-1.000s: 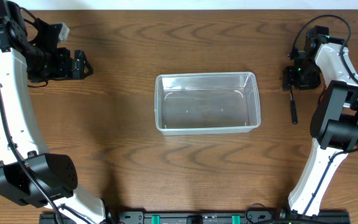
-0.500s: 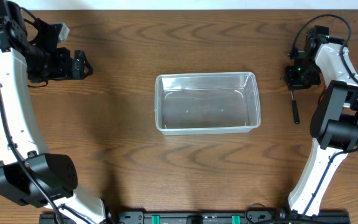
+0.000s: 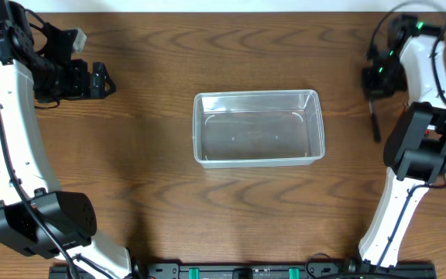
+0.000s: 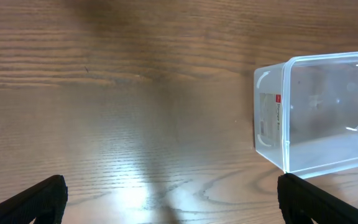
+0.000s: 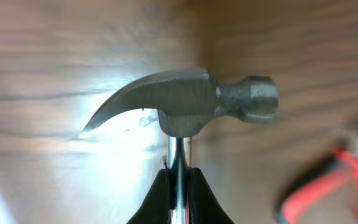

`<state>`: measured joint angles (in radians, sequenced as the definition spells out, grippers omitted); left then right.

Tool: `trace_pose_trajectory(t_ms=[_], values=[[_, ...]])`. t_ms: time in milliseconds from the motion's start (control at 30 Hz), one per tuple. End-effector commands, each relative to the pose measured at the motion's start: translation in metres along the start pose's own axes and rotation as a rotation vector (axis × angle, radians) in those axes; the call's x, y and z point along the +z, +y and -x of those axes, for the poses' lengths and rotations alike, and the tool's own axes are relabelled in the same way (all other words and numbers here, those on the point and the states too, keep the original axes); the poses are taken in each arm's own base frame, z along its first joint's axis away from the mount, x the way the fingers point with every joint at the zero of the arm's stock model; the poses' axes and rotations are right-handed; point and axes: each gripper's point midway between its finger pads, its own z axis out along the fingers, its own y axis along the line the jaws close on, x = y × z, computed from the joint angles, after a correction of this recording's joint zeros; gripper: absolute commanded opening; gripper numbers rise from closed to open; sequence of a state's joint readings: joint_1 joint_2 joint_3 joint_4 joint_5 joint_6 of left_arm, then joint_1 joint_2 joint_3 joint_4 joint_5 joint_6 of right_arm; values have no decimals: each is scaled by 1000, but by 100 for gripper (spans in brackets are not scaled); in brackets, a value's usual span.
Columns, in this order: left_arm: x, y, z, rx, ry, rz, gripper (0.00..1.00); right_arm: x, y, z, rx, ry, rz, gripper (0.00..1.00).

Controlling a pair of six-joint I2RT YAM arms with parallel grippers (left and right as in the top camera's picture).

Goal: Pack container
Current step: 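Lift the hammer and carry it left over the clear container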

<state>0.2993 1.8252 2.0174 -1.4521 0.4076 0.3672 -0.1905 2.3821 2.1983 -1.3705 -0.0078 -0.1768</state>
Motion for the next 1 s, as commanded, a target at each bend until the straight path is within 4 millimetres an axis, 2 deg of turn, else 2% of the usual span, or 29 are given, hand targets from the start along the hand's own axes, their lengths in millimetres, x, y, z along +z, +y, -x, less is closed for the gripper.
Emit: trace_pose_trajectory(t_ms=[0,100,167,200,267,400,500,633,833,967], values=[[-1,2,-2,6,4,9,98,-67,17,26,-102,-148,-18,1],[-1,2,-2,6,4,9,98,-112,44,24,-251,-197,-24,1],[0,2,-2,6,4,9,98,-137,70,19,-346,-236,0,1],[-1,2,-2,6,4,9,98,-151,90,18,-400,-272,30,1],[-1,2,-2,6,5,8,98,-170,120,19,-467,-338,66,1],[-1,1,-4,2,15,5,98,-195,179,5,-686,-402,82,1],[-1,1,-6,0,21,3,98,-205,220,-10,-788,-424,97,1],[-1,0,-7,-1,24,2,98,-215,266,-31,-875,-441,111,1],[-1,0,-7,-2,25,2,98,-222,305,-62,-956,-430,109,1],[-1,0,-7,-2,25,2,98,-210,314,-86,-993,-350,119,1]])
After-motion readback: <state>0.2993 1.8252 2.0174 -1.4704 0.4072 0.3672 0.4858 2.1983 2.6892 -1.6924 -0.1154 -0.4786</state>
